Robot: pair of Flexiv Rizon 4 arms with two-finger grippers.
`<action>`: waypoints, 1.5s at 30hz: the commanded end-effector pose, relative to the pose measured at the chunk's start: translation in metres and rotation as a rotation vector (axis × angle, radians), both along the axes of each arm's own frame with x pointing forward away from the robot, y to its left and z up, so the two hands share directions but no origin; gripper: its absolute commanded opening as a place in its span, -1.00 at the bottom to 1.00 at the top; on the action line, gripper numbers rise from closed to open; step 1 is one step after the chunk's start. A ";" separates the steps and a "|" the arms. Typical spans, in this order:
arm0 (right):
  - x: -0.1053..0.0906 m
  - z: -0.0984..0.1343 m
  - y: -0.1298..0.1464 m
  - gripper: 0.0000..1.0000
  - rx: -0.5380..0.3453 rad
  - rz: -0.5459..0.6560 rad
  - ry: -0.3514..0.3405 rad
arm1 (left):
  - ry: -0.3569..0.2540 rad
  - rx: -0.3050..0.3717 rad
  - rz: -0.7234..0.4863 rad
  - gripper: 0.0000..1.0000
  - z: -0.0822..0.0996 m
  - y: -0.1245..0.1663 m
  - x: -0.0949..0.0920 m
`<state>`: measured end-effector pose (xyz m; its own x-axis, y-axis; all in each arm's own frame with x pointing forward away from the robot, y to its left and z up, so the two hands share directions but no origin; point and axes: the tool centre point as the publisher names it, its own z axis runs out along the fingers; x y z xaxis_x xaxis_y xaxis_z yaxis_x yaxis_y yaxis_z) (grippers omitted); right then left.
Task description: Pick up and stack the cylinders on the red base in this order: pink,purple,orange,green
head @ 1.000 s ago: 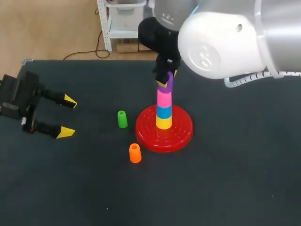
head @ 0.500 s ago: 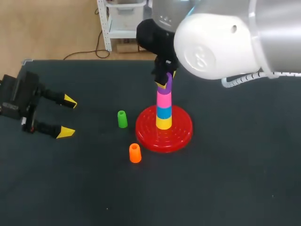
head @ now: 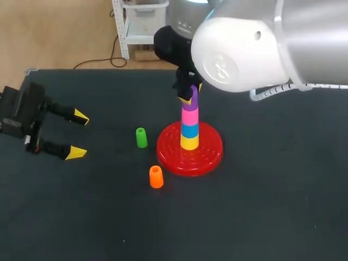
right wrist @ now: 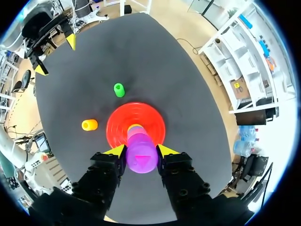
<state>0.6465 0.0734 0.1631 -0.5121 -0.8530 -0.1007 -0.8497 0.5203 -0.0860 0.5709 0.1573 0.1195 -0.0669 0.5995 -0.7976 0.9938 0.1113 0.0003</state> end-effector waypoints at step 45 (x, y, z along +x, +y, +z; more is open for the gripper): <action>0.004 -0.006 -0.001 1.00 0.027 -0.051 -0.042 | -0.005 -0.004 0.001 1.00 -0.001 0.000 -0.001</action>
<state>0.6537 0.0745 0.1557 -0.5475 -0.8259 -0.1349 -0.8217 0.5610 -0.1002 0.5709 0.1573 0.1195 -0.0669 0.5995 -0.7976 0.9938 0.1113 0.0003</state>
